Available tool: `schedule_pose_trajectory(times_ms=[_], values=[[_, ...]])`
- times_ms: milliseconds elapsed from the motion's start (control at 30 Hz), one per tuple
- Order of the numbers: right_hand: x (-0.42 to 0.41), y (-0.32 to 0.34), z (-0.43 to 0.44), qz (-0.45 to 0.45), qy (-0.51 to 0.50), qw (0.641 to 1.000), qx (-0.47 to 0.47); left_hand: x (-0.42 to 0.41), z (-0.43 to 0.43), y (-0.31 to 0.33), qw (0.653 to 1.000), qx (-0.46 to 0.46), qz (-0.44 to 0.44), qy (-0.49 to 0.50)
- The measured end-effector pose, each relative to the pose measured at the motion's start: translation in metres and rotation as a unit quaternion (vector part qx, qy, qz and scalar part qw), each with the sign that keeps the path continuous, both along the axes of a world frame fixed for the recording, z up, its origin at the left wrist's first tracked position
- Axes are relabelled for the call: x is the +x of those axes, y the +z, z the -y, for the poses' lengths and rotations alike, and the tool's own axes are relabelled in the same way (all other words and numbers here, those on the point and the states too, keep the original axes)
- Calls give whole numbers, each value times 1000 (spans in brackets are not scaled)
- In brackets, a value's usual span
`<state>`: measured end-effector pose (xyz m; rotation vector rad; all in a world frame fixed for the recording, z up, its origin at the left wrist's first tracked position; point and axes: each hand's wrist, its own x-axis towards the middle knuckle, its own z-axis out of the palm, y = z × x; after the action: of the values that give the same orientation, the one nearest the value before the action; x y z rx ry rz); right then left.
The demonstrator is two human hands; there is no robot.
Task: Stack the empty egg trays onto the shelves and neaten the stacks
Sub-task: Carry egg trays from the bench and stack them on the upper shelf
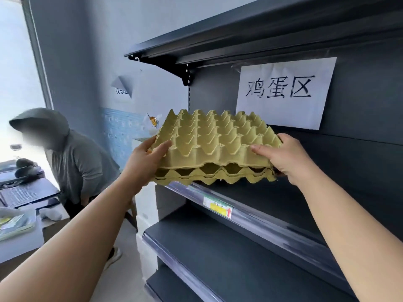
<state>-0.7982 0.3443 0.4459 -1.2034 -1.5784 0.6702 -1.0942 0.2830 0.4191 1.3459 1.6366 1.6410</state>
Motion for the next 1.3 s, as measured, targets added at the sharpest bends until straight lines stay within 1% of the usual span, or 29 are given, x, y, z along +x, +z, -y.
schedule_pose_trajectory(times_ms=[133,267,400,533,667,800,900,1033,1200,1300], values=[[-41,4,-23,-3,-31,999,-18,-45,-45,9,999,13,-3,-33],[-72,11,-46,3,-62,998,-26,-79,-92,15,998,17,-24,-55],[-96,14,-70,15,-78,996,-29,-104,-134,21,996,22,-33,-82],[-113,12,-93,31,-93,995,-27,-120,-165,21,995,23,-43,-87],[-126,9,-114,60,-102,993,-20,-133,-188,19,995,21,-47,-90],[-142,7,-114,94,-132,987,-5,-149,-207,16,994,12,-38,-105],[-151,4,-113,101,-147,984,-6,-159,-219,15,992,7,-34,-125],[-166,4,-111,101,-173,980,-17,-172,-233,16,988,6,-48,-143],[-187,-1,-107,87,-205,974,-47,-186,-251,10,982,-11,-88,-170],[-199,-1,-104,95,-230,967,-57,-189,-256,8,976,-13,-115,-184]])
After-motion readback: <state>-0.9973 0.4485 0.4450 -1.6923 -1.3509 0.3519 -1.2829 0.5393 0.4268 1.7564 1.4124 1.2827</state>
